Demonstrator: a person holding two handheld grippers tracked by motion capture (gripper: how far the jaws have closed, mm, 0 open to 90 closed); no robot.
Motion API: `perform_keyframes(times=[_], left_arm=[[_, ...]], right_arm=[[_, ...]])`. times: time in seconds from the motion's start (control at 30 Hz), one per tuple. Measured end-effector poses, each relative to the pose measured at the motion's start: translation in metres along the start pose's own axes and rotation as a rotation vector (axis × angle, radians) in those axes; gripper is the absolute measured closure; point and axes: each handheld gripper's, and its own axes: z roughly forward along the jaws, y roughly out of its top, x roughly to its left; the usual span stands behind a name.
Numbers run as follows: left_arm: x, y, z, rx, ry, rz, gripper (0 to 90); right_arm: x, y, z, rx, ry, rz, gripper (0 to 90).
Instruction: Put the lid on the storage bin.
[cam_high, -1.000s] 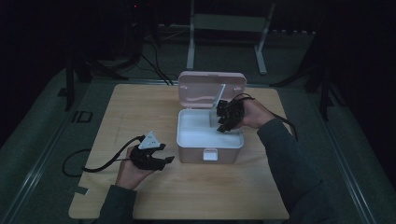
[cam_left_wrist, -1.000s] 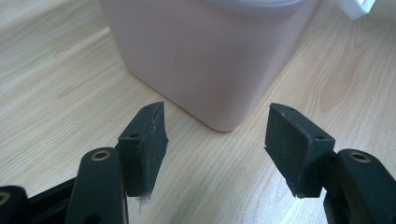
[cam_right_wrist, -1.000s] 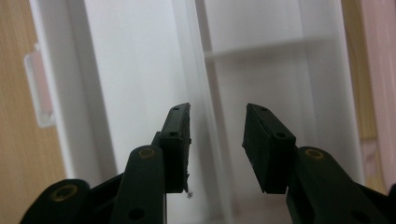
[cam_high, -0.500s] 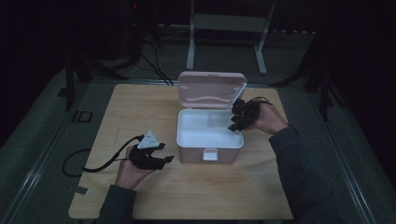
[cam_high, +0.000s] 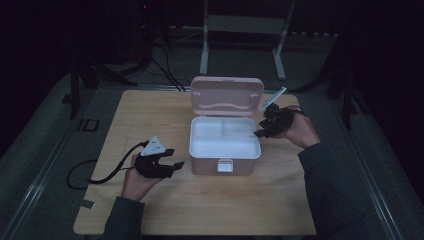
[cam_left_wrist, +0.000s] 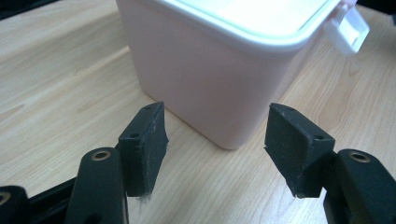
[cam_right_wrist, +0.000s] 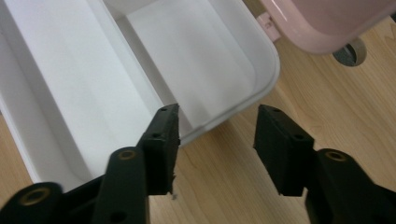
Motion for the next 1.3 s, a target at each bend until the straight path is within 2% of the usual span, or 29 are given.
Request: perform_keyframes(times=[0.1,0.23,0.47,0.53,0.7,0.77,0.9,0.93,1.0,1.03,1.13,1.23,1.3], left_arm=[[0.003,0.002,-0.003,-0.014,0.002,-0.004,38.4],[0.007,0.006,-0.005,-0.029,0.009,-0.011,38.4],[0.020,0.018,-0.009,-0.069,-0.003,-0.021,38.5],[0.030,0.023,-0.008,-0.075,-0.002,-0.026,38.5],[0.039,0.029,-0.007,-0.081,0.000,-0.035,38.9],[0.048,0.035,-0.006,-0.089,0.007,-0.043,39.0],[0.057,0.043,-0.006,-0.093,0.014,-0.048,39.5],[0.065,0.051,-0.005,-0.098,0.019,-0.048,40.5],[0.070,0.057,-0.004,-0.098,0.018,-0.045,43.5],[0.073,0.059,-0.003,-0.101,0.018,-0.049,44.3],[0.079,0.068,0.001,-0.102,0.021,-0.051,45.9],[0.085,0.076,0.004,-0.099,0.022,-0.053,46.1],[0.088,0.081,0.007,-0.108,0.019,-0.061,46.2]], right_arm=[[0.000,-0.003,0.000,-0.004,-0.006,-0.004,48.1],[-0.003,-0.006,0.000,-0.019,-0.019,0.021,49.0],[-0.007,-0.008,0.000,-0.060,-0.048,0.057,48.2],[-0.008,-0.008,0.000,-0.070,-0.048,0.072,47.4],[-0.013,-0.008,0.000,-0.088,-0.041,0.099,48.2],[-0.015,-0.008,0.000,-0.094,-0.052,0.114,48.3],[-0.019,-0.008,0.000,-0.113,-0.064,0.138,48.3],[-0.024,-0.007,-0.001,-0.122,-0.050,0.159,47.8],[-0.026,-0.007,-0.001,-0.140,-0.024,0.158,47.7],[-0.027,-0.007,-0.001,-0.144,-0.026,0.164,48.0],[-0.031,-0.007,-0.002,-0.156,-0.043,0.184,50.8],[-0.034,-0.006,-0.002,-0.153,-0.029,0.186,59.2],[-0.036,-0.005,-0.003,-0.149,-0.041,0.186,64.5]])
